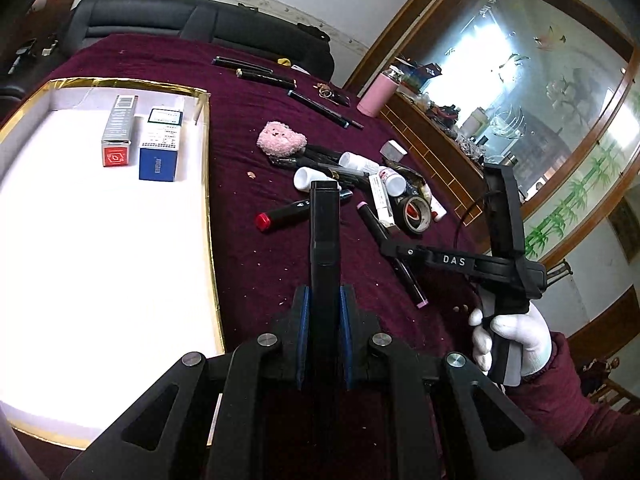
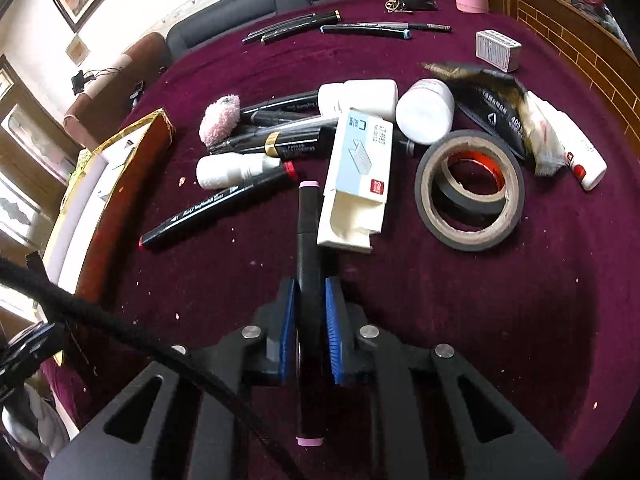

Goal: Organize objects
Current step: 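Grasp the pink-ended black marker with right tool while left holds its marker, then carry both markers into the tray, lay them beside the boxes, open tools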

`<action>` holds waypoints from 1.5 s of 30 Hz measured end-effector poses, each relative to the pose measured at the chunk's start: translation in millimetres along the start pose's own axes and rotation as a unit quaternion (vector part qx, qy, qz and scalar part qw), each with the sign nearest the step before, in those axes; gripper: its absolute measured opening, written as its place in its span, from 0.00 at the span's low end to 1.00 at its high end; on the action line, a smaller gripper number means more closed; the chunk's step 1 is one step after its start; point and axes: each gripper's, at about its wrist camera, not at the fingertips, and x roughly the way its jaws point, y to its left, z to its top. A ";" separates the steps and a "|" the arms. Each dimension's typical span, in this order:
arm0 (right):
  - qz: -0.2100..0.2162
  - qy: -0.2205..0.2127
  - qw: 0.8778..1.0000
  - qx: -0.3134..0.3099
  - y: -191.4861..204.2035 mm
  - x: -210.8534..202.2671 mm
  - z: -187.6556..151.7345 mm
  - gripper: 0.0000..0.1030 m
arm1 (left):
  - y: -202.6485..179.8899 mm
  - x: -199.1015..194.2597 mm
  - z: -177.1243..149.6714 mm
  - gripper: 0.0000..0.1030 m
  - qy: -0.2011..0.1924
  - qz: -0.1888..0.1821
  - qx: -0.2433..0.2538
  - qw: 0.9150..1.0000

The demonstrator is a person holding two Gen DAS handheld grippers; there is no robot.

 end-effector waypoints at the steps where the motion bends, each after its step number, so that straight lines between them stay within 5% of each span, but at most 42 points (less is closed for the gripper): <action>1: -0.009 -0.001 1.000 -0.007 2.9 0.1 -0.1 0.12 | -0.8 2.6 0.7 0.11 0.002 0.002 0.000 1.000; 8: -0.066 -0.029 0.995 -0.065 23.0 7.0 0.7 0.12 | -8.5 -1.7 -1.0 0.11 -0.017 0.008 0.003 1.000; 15: 0.066 -0.032 0.997 -0.028 10.1 -8.7 -0.7 0.12 | -8.2 -18.5 0.0 0.11 -0.042 0.018 0.007 0.999; 19: 0.156 -0.045 0.987 -0.003 14.5 -29.7 3.5 0.12 | -6.4 -26.6 1.9 0.11 -0.054 0.020 0.004 0.998; 30: 0.273 -0.036 0.960 -0.053 113.4 -34.0 33.9 0.13 | 30.5 -90.3 31.4 0.11 -0.119 0.049 -0.015 0.992; 37: 0.311 0.021 0.949 -0.043 173.9 25.0 65.1 0.13 | 91.3 -94.1 74.1 0.11 -0.087 0.105 -0.039 0.990; 45: 0.298 0.069 0.952 -0.003 219.9 97.7 101.0 0.13 | 154.2 -45.5 129.1 0.11 -0.022 0.154 -0.059 0.986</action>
